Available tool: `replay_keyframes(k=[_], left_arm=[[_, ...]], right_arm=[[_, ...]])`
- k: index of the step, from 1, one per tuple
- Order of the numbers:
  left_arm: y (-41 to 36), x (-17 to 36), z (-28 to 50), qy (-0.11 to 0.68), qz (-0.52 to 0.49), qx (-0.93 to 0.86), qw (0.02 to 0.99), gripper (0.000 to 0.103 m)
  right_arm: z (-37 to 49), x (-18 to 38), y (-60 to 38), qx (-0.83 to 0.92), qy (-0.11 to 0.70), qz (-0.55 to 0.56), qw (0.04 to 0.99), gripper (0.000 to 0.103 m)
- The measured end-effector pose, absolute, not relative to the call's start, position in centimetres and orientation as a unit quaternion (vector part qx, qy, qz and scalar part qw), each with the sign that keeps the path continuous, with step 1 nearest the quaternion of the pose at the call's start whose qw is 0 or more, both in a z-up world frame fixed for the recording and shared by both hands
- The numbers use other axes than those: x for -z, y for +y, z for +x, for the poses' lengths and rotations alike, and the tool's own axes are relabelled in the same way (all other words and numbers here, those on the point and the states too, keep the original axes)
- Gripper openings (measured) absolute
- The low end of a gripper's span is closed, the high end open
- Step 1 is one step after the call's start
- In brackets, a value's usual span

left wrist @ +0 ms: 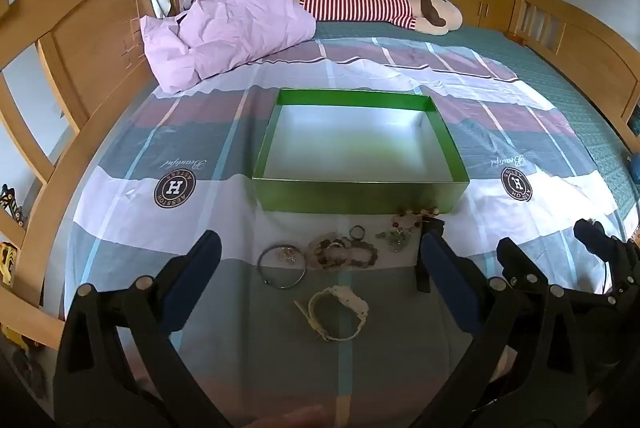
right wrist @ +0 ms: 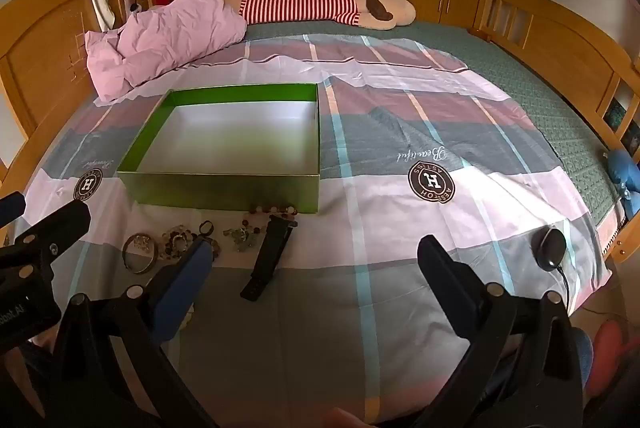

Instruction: Organize jewelry

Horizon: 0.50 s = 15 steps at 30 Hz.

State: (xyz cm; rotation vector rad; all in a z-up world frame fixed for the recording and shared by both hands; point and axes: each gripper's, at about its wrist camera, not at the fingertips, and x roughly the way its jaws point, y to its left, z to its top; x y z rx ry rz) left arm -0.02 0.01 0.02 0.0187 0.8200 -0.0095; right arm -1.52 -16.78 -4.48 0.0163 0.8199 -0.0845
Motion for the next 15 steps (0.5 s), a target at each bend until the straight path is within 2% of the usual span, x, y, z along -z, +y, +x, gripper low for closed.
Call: replay_keyframes(k=[15], left_arm=[[0.13,0.06,-0.29,0.399,0.010,0.002,0.917,0.099]], right_arm=[[-1.59,4.08,-16.55,0.042,0.396,0.002,0.917,0.100]])
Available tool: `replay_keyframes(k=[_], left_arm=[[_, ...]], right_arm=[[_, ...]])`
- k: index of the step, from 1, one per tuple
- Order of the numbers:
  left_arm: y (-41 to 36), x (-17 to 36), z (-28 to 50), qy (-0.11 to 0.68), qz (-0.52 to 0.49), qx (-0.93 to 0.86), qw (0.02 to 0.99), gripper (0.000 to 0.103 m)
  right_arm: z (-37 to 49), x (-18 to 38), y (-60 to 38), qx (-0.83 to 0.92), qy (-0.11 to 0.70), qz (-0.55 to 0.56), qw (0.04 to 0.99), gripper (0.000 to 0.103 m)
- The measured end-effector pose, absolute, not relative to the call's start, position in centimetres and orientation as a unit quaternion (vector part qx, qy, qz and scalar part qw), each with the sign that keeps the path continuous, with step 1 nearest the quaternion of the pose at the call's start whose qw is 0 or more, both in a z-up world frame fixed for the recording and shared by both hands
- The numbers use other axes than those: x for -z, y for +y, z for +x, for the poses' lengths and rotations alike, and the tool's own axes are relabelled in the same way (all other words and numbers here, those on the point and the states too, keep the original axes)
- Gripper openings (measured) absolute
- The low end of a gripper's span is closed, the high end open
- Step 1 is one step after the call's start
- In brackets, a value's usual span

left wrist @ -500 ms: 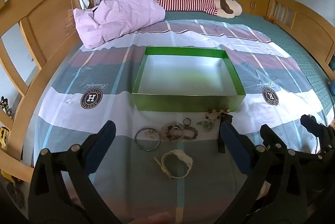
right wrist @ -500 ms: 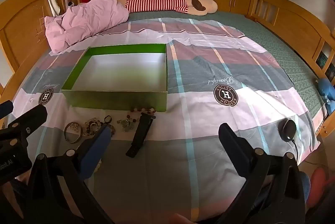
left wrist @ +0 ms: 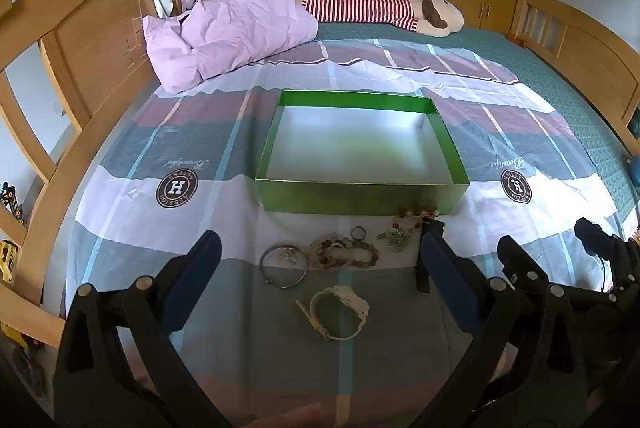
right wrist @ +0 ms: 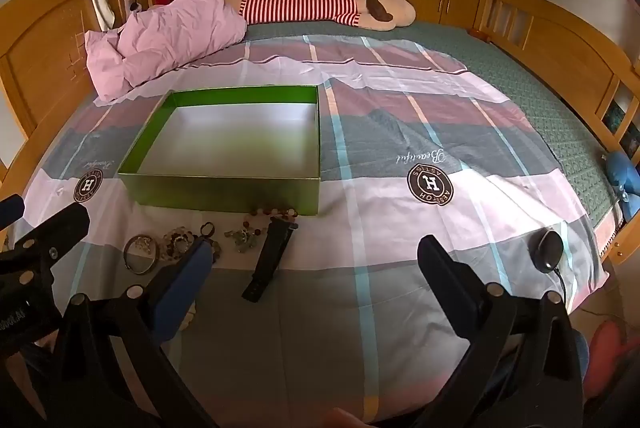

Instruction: Organize jewelry

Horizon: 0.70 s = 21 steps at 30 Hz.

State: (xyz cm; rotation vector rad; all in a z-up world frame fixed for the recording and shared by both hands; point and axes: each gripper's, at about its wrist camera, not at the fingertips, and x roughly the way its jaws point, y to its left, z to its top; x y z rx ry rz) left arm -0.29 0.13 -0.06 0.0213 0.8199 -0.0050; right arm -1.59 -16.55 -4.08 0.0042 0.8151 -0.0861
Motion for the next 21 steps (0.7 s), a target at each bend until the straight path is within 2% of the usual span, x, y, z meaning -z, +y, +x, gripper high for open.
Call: replay_keyframes(k=[21], left_arm=[[0.35,-0.34,-0.43,0.396,0.007,0.002,0.918,0.099]], right_arm=[[-1.48,3.87,-16.56,0.043,0.398,0.000,0.916,0.100]])
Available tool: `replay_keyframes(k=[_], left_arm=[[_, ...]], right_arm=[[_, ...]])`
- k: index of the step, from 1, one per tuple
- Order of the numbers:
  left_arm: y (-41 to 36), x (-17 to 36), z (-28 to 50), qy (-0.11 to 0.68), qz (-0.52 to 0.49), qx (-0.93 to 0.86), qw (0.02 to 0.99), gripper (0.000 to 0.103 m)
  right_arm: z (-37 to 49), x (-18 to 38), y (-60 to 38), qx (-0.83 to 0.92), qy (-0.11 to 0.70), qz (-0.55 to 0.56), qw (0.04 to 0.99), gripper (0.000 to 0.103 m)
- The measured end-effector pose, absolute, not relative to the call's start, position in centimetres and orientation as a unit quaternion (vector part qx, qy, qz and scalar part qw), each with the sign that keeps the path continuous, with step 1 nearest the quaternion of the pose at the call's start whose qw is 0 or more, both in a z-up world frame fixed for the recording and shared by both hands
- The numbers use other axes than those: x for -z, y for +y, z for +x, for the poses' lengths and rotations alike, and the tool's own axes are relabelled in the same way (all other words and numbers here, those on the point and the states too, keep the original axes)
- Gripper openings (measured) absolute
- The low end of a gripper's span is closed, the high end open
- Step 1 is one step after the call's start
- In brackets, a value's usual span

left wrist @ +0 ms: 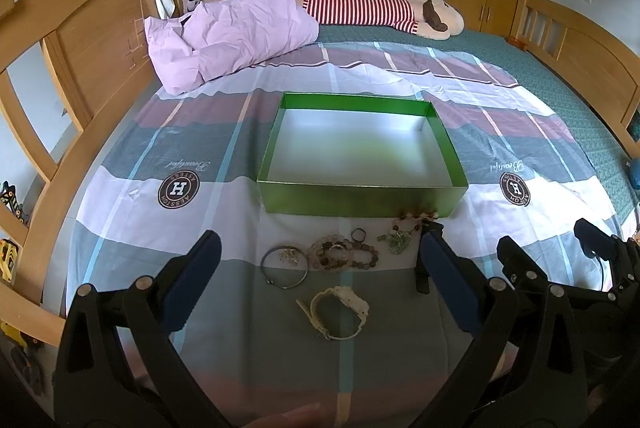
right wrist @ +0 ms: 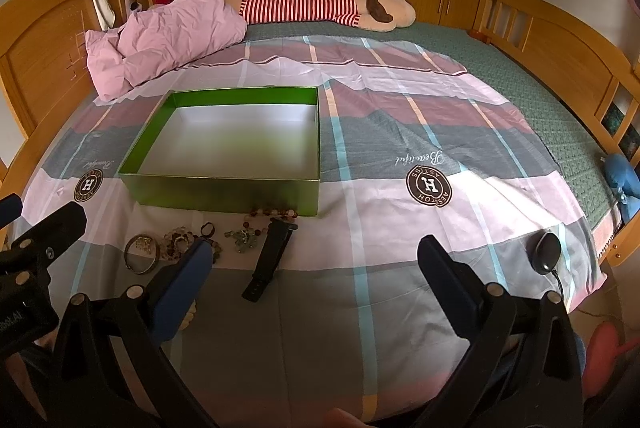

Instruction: Organize jewelry

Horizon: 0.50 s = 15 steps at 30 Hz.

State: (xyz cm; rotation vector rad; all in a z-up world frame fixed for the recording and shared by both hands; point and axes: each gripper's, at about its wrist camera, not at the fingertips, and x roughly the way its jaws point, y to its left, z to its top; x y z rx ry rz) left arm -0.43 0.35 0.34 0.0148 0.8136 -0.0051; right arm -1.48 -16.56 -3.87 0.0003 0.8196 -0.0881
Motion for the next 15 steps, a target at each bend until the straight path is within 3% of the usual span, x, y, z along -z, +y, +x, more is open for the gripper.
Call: replay_keyframes(k=[15], left_arm=[[0.43,-0.37,-0.38,0.396,0.007,0.003,0.918,0.099]], right_arm=[[-1.25,4.10,-16.52,0.044,0.402,-0.003,0.915,0.100]])
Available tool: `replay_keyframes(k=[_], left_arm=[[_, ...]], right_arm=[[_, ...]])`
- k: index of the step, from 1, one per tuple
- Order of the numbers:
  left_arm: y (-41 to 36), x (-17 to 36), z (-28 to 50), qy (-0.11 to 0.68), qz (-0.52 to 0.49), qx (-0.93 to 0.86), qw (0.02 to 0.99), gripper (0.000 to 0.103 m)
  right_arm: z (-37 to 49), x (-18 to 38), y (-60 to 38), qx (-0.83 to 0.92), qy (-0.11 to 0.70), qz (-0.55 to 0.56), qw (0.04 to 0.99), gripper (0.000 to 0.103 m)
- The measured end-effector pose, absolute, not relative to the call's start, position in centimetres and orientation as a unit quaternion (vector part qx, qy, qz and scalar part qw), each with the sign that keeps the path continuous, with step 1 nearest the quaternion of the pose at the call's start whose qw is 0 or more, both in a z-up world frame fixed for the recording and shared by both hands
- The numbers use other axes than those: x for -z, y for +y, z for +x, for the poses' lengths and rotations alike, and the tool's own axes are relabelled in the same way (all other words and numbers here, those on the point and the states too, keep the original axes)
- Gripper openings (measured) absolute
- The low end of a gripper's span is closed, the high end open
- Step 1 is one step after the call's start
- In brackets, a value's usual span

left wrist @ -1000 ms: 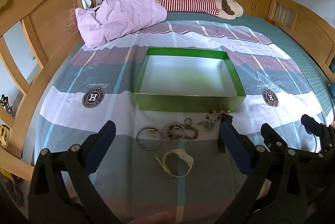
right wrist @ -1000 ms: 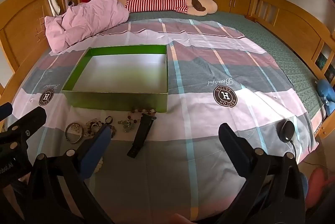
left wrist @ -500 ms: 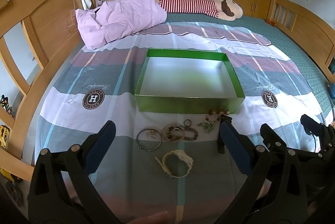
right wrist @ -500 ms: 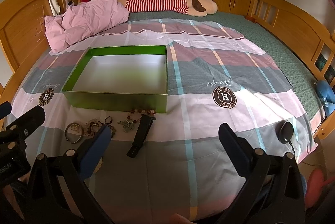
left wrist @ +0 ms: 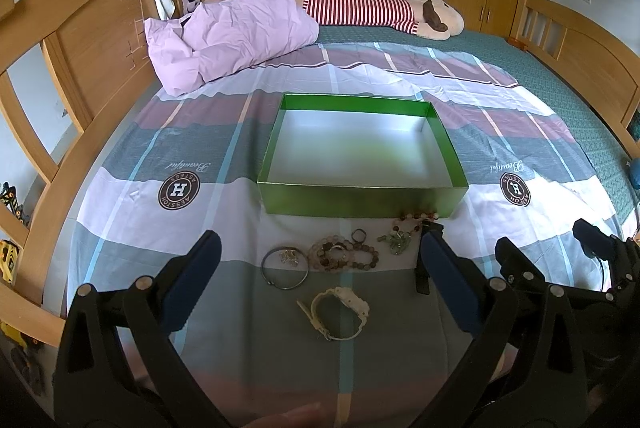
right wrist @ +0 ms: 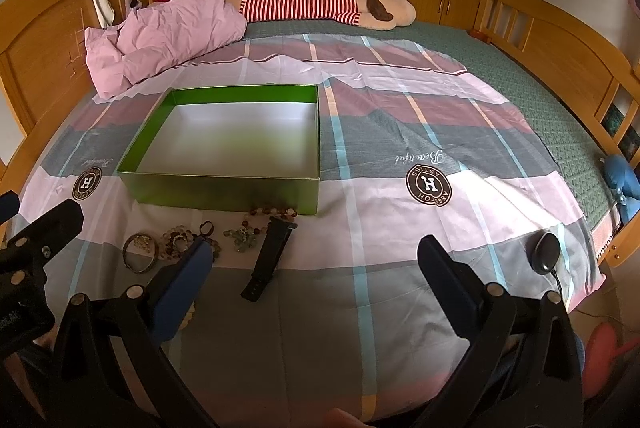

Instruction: Organize jewelry

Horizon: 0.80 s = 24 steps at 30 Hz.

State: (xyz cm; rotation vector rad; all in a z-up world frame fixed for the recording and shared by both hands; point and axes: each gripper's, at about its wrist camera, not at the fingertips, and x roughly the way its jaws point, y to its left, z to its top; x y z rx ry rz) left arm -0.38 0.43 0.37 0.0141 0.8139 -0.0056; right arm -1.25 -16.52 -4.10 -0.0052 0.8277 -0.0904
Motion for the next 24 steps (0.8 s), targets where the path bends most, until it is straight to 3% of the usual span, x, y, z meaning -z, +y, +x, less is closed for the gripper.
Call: replay_keyframes(k=[24], left_arm=[[0.35,-0.78,-0.31,0.398,0.008,0.002,0.918,0.099]], right_arm=[[-1.14,4.66,-16.68,0.047,0.407,-0.003,0.912,0.100]])
